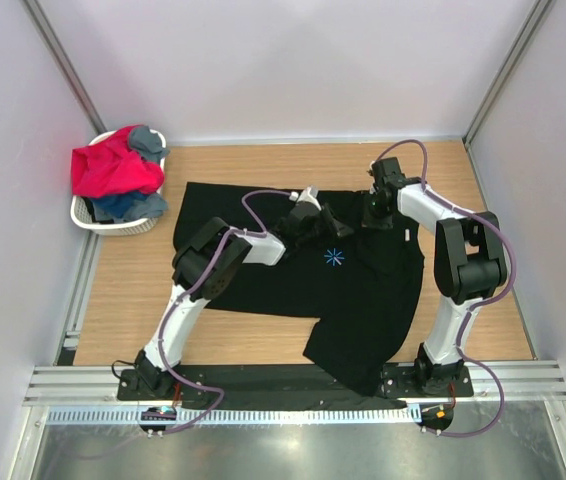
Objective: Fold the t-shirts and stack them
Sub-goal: Fold the tshirt
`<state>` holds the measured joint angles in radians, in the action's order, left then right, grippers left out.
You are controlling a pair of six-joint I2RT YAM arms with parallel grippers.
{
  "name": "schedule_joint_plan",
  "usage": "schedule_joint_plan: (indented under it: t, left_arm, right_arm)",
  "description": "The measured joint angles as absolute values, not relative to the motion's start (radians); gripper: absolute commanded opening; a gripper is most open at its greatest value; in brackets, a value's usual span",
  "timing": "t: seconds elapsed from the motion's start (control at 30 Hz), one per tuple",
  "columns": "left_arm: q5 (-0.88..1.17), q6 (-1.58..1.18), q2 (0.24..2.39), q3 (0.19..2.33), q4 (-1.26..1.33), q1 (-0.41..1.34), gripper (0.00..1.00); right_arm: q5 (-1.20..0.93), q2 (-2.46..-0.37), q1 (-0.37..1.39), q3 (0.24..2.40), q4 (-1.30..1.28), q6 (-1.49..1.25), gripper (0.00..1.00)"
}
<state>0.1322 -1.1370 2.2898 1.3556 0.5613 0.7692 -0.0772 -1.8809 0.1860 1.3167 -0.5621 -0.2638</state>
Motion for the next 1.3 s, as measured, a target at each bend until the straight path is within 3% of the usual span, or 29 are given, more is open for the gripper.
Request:
schedule_joint_plan:
  t: [0.23,0.47,0.63,0.8,1.3]
  left_arm:
    - [0.131,-1.137,2.356,1.461,0.565,0.770,0.28]
    - [0.124,-1.141,2.370,1.470,0.559,0.770,0.00]
    - [0.122,-1.147,2.342,1.471,0.467,0.770,0.00]
    - [0.104,-1.153,2.267,1.516,0.272,0.773,0.00]
    - [0.023,-1.133,2.141,1.621,-0.246,0.776,0.00]
  right_arm:
    - [-0.083,-1.881,0.186,1.317,-0.562,-0.263,0.01]
    - [-0.089,-1.881,0.186,1.316,-0.562,-0.264,0.01]
    - [-0.084,-1.880,0.186,1.309,-0.565,-0.270,0.10]
    - [-0.041,-1.871,0.187,1.309,-0.605,-0.290,0.36]
    - [0.134,-1.676,0.181,1.149,-0.678,-0.400,0.37]
